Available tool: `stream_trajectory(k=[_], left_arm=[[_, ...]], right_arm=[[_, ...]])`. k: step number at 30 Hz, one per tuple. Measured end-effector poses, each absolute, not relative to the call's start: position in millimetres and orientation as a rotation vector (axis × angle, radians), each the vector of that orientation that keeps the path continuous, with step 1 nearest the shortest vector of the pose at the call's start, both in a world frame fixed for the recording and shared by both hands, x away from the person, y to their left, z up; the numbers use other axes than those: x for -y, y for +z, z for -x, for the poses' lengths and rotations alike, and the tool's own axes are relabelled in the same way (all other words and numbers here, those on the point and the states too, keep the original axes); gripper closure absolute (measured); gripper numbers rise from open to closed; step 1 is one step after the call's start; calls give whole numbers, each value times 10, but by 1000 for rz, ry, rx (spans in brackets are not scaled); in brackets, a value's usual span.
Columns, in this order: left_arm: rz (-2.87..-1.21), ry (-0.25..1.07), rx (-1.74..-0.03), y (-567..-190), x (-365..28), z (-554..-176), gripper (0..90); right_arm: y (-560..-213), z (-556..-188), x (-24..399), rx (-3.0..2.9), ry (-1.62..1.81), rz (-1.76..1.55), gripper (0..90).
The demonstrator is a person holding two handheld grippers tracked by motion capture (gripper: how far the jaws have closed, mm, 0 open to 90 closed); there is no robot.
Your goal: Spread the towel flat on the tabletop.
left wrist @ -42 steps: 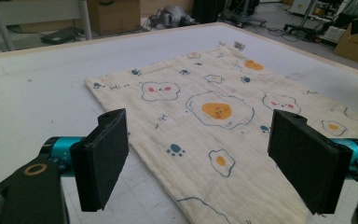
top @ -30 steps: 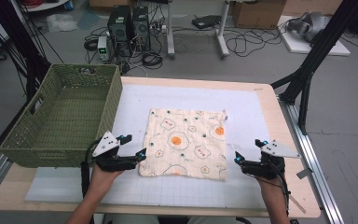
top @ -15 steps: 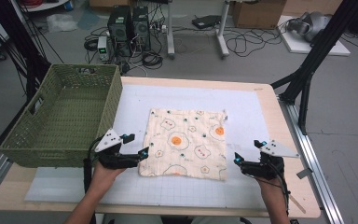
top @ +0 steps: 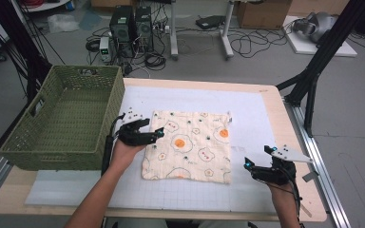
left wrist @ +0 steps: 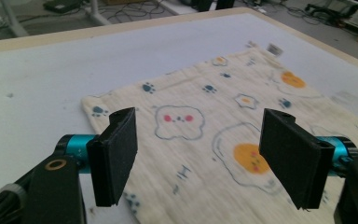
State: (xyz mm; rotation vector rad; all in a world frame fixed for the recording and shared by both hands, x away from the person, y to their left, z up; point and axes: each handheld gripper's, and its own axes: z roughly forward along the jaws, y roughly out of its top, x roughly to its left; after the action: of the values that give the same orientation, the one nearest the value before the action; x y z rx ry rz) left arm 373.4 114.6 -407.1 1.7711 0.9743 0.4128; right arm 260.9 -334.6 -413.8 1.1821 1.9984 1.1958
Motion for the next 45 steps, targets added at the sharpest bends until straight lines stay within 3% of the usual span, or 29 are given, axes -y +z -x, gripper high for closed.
stream_trajectory(k=[9,14,20,22,25,29,32,37,38,40,43,45], left_arm=[[-1751,383,-1022,-4098,-1129,-4082,320],[-1776,398,-1071,-4083,-1085,-4292,243],[-1841,379,-1151,-4277,-1107,-4482,254],[-1893,358,-1158,-4346,-1097,-4494,328],[-1895,445,-1114,-4301,-1047,-4486,352],[-1934,454,-1146,-4365,-1057,-4527,368],[-1983,450,-1159,-4420,-1050,-4540,461],[-2039,489,-1145,-4453,-998,-4532,534],[-2045,493,-1141,-4446,-1000,-4528,563],[-2046,481,-1142,-4437,-1012,-4520,718],[-2037,452,-1139,-4439,-1019,-4517,844],[-2050,464,-1125,-4434,-1008,-4509,858]], right_arm=[[-4128,-2621,3335,-2016,1228,-1173,111],[-4134,-2621,3319,-2022,1244,-1170,111],[-4140,-2650,3298,-2048,1252,-1158,111],[-4142,-2660,3305,-2049,1258,-1150,111],[-4160,-2662,3319,-2071,1243,-1148,111],[-4188,-2697,3333,-2073,1250,-1175,111],[-4195,-2722,3319,-2094,1239,-1164,111],[-4196,-2860,3296,-2111,1242,-1187,111],[-4196,-2902,3278,-2119,1254,-1190,111],[-4194,-3003,3221,-2133,1240,-1194,111],[-4198,-3185,3128,-2182,1221,-1180,112],[-4207,-3312,3068,-2215,1216,-1182,112]])
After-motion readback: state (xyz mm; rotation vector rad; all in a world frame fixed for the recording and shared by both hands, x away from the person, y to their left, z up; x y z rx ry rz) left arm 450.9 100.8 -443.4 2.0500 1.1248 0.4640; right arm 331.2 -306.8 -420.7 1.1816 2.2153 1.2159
